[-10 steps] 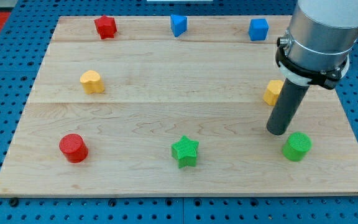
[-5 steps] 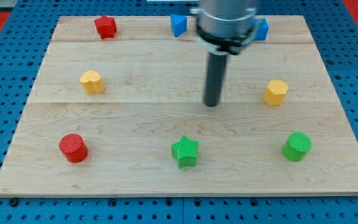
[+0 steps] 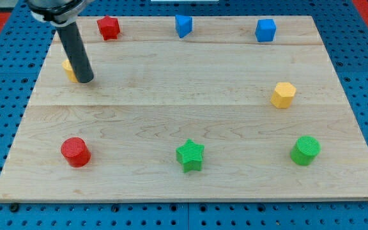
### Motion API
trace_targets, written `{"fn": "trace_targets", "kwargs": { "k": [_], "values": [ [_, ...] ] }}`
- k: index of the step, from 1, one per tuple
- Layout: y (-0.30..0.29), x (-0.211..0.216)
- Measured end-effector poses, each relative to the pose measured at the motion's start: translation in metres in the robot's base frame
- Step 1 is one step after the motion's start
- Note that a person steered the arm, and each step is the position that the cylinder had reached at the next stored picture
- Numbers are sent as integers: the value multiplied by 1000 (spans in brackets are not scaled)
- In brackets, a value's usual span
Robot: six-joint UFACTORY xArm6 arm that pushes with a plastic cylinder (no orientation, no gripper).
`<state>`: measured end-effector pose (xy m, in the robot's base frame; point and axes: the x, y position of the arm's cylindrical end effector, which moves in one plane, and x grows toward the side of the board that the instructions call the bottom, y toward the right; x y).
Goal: Move the yellow heart closer to the red star
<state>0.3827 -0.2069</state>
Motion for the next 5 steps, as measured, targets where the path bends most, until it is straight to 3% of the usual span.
{"fn": "trace_targets", "kwargs": {
  "k": [1,2,3,5],
  "values": [
    [-61,-7],
    [-69,-17],
    [-47,-25],
    [18,-80]
  ]
}}
